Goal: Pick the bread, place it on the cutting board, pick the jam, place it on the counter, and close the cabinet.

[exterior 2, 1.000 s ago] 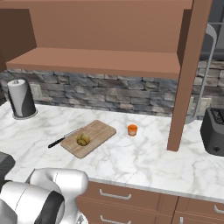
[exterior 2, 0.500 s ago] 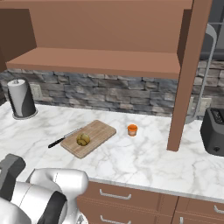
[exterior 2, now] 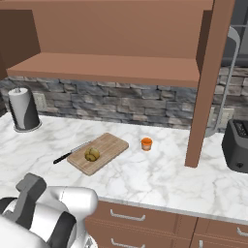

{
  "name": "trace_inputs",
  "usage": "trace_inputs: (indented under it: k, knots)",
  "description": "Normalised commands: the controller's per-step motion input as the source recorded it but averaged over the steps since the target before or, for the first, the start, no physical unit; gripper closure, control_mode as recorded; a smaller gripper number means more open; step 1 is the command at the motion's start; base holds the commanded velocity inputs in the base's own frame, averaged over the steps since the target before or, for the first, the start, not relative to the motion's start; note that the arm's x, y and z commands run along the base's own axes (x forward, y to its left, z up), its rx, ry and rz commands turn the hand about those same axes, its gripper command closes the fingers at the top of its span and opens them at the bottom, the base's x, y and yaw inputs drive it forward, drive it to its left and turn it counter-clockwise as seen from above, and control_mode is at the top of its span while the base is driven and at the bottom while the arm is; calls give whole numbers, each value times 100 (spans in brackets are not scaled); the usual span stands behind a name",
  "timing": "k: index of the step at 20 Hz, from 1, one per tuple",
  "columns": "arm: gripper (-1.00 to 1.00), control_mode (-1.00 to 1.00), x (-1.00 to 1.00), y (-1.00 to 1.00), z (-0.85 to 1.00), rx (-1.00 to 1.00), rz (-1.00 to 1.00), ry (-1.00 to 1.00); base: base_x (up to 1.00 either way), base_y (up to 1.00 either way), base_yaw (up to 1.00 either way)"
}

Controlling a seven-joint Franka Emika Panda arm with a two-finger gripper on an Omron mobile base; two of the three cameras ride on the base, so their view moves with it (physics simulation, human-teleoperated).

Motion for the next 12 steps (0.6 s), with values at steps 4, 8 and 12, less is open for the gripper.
trace_inputs:
  k: [4,8,12]
  knots:
    - [-100,-100,4,-15,0,0,-1,-1,0,0,0]
    - [-100,-100,2,-14,-3,0,0,-3,0,0,0]
    - [-100,-100,4,-14,-5,0,0,-2,0,0,0]
